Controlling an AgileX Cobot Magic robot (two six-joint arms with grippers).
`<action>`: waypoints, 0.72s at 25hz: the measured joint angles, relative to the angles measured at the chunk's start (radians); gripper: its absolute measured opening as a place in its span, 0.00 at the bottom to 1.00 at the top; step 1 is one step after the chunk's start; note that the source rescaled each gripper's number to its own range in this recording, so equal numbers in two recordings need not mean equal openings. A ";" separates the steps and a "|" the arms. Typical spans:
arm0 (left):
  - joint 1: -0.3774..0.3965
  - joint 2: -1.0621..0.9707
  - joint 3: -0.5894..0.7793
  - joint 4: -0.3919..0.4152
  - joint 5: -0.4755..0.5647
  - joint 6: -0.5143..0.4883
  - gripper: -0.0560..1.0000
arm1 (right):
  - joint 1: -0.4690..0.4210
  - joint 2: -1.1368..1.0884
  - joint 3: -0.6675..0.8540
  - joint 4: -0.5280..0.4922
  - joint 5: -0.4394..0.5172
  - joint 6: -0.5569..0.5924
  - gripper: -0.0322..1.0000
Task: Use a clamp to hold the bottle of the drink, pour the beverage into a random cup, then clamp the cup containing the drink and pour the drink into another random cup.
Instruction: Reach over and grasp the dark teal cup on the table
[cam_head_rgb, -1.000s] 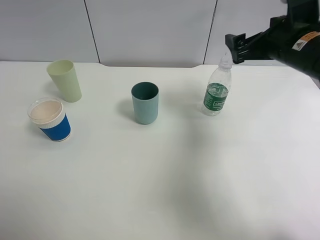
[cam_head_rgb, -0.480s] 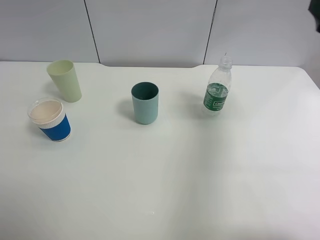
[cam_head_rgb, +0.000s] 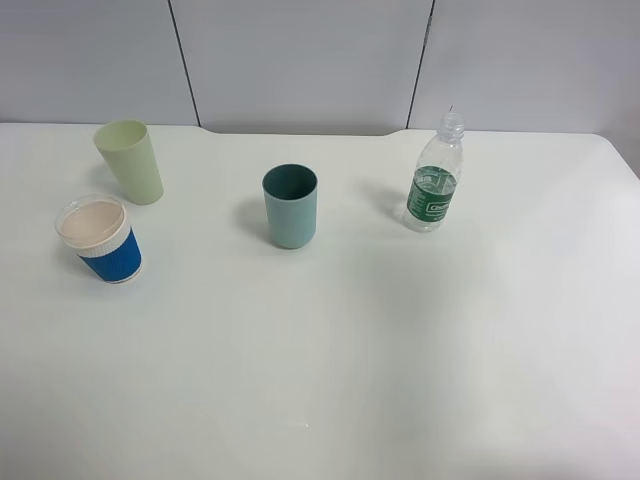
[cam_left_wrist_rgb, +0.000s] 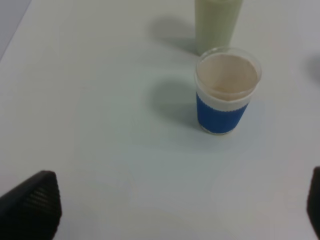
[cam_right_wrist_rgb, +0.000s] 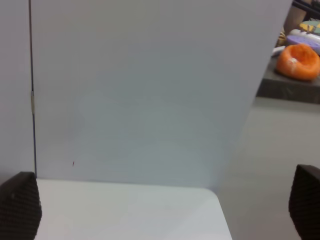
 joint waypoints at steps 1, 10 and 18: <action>0.000 0.000 0.000 0.000 0.000 0.000 1.00 | 0.000 -0.039 0.000 0.000 0.046 0.000 0.99; 0.000 0.000 0.000 0.000 0.000 0.000 1.00 | 0.000 -0.324 0.000 0.044 0.510 0.000 0.99; 0.000 0.000 0.000 0.000 0.000 0.000 1.00 | 0.000 -0.489 0.000 0.056 0.710 0.002 0.99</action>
